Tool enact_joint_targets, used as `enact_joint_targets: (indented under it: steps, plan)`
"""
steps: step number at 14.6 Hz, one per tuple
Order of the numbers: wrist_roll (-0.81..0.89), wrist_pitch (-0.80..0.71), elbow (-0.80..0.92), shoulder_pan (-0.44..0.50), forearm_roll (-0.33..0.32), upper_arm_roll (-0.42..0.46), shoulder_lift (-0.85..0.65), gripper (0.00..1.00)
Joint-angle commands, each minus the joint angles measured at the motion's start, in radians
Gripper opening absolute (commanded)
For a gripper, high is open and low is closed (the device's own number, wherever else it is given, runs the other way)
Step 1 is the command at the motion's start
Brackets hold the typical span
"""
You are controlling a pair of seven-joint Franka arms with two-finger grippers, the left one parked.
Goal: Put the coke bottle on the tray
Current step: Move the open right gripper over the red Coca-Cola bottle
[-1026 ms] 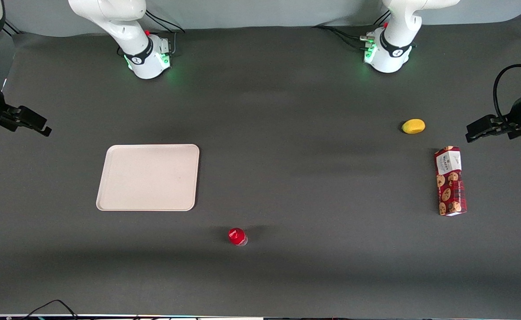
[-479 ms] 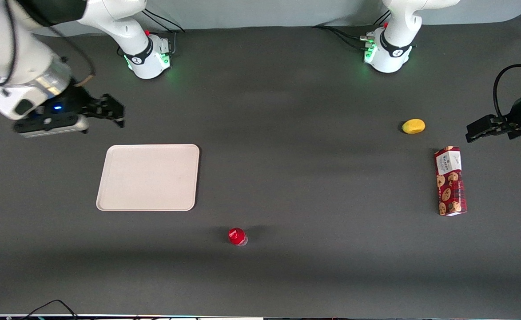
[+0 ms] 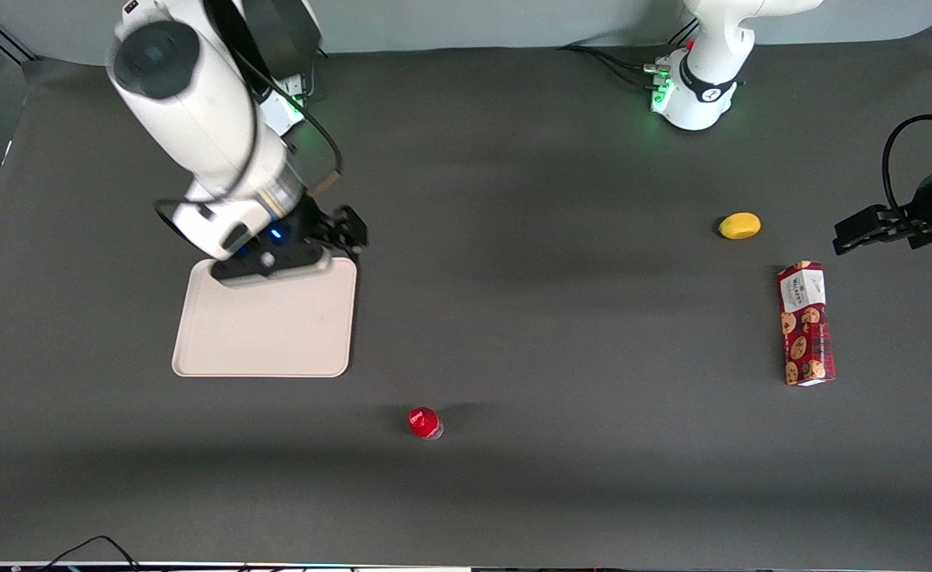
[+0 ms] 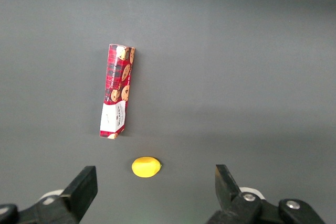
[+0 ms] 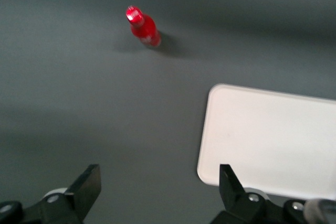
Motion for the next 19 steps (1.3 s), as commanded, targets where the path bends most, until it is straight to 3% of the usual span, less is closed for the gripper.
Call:
enact_joint_targets:
  steps: [1, 9, 19]
  plan:
    - [0.019, 0.049, 0.2, 0.013, 0.036, -0.023, 0.197, 1.0]
    - [0.01, 0.341, 0.203, -0.002, 0.095, -0.026, 0.413, 1.0]
    - [0.013, 0.309, 0.335, -0.013, 0.095, -0.032, 0.569, 1.0]
